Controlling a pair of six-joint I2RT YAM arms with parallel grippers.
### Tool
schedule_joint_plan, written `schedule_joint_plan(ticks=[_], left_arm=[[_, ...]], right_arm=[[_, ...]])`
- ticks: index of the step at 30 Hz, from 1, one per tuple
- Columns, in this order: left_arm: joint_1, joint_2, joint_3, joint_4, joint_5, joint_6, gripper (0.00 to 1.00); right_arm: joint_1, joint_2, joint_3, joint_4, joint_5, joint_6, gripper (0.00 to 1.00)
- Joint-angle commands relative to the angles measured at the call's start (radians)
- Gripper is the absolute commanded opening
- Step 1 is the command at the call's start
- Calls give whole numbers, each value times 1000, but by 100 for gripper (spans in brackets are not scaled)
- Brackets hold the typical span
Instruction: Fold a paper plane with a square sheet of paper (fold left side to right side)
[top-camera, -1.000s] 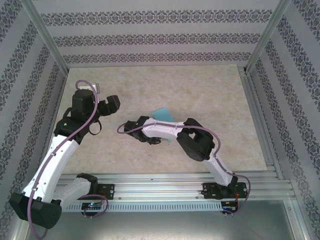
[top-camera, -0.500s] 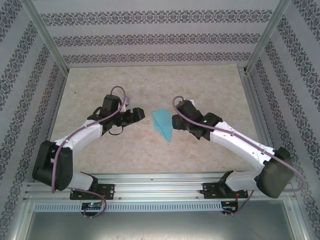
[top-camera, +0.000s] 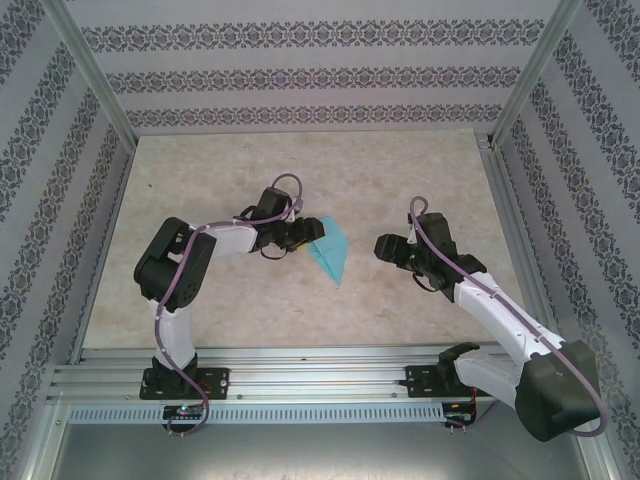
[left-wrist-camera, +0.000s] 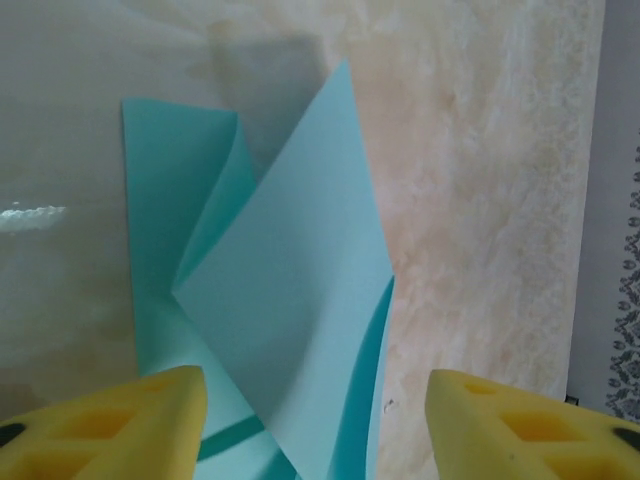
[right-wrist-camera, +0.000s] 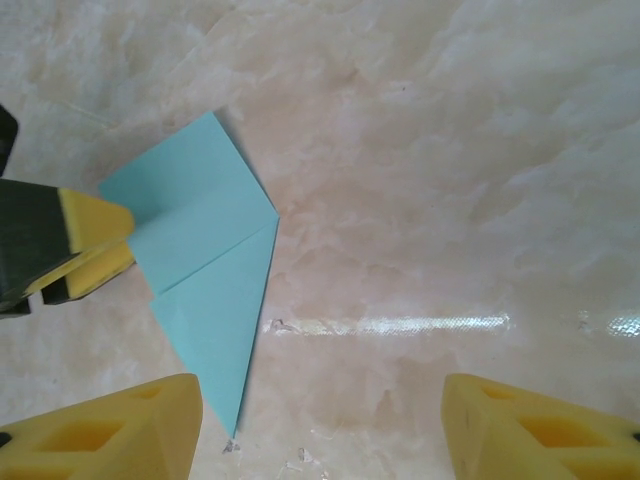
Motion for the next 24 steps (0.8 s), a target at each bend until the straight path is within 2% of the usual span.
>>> schedule_joint_plan(ticks=[1,3,9,12,24], left_arm=[[-14,40,46,87,36,-27,47],[-14,52,64,87,46,-20,37],[-10,68,146,-47,68,118,8],[-4,62,154,-64,98,160,0],[15,-27,105,-125,234,312,0]], right_arm=[[-26,-30,-22,49,-86,16,64],[-50,-39,-38,55,-111,17,64],[-140,-46,-64,126,-251,13,67],[-157,-20,-56,168,-312,-7,66],[-160,297,32,389,-557,-58,66]])
